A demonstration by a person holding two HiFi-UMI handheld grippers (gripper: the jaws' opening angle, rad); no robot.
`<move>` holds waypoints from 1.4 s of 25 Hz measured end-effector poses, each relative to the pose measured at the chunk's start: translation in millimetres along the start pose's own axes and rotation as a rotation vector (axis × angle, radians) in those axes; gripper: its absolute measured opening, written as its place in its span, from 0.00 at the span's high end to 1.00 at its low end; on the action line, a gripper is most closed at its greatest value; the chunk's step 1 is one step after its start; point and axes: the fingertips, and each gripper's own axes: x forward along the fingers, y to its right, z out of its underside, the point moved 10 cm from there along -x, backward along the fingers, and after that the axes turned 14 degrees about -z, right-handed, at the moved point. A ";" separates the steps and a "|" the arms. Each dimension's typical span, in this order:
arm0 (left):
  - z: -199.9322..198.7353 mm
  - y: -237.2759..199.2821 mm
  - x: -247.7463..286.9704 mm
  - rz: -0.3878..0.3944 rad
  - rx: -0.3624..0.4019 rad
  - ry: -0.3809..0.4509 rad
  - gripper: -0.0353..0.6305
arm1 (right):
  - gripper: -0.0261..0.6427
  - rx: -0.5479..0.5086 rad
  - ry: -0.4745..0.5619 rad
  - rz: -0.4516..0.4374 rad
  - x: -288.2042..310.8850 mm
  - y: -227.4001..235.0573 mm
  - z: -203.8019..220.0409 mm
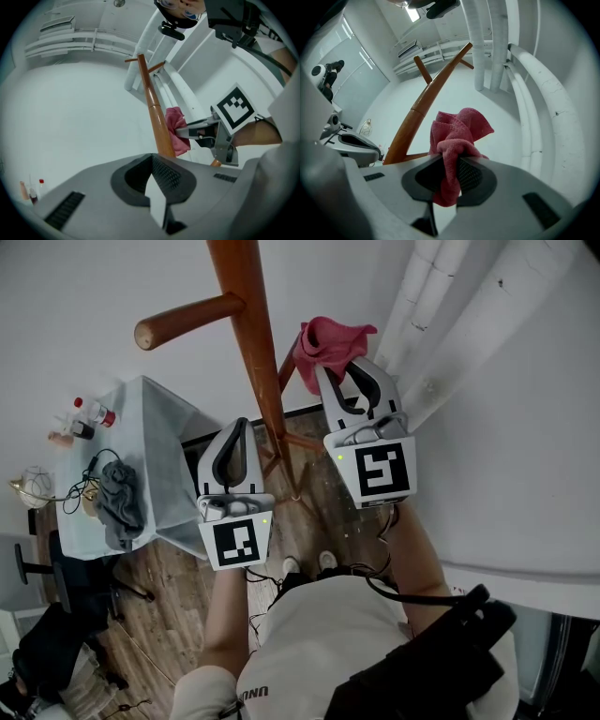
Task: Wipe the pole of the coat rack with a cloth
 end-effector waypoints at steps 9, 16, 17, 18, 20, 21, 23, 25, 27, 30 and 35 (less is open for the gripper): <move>-2.2 2.1 -1.1 -0.009 0.002 0.001 0.93 | 0.85 0.048 -0.045 0.030 1.0 9.0 5.3; -2.0 1.1 -2.0 -0.012 0.009 -0.002 0.93 | 0.85 0.049 -0.043 0.062 3.0 15.0 5.4; -2.0 0.5 -2.2 -0.011 0.008 -0.002 0.93 | 0.85 0.048 -0.044 0.066 2.9 15.3 5.4; -2.2 0.2 -2.3 -0.010 0.007 -0.001 0.93 | 0.85 0.047 -0.046 0.071 2.7 15.8 5.3; -2.3 0.0 -2.2 -0.009 0.006 0.000 0.93 | 0.85 0.048 -0.047 0.082 1.9 17.5 5.7; -2.3 0.0 -2.0 -0.008 0.006 0.001 0.93 | 0.85 0.050 -0.048 0.089 1.2 18.6 5.9; -2.6 0.0 -1.6 -0.006 0.005 0.003 0.93 | 0.85 0.052 -0.049 0.102 -0.6 21.0 6.0; -3.3 0.0 -1.9 -0.003 0.002 0.005 0.93 | 0.85 0.053 -0.049 0.117 -3.6 23.0 5.1; -3.9 0.0 -2.6 0.003 -0.001 0.008 0.93 | 0.85 0.051 -0.048 0.133 -7.8 24.6 4.5; -4.6 -0.2 -3.6 0.011 -0.006 0.011 0.93 | 0.85 0.050 -0.044 0.155 -14.9 24.3 1.1; -8.8 0.3 -4.2 0.027 -0.022 0.026 0.93 | 0.85 0.054 -0.027 0.189 -29.7 19.5 -9.3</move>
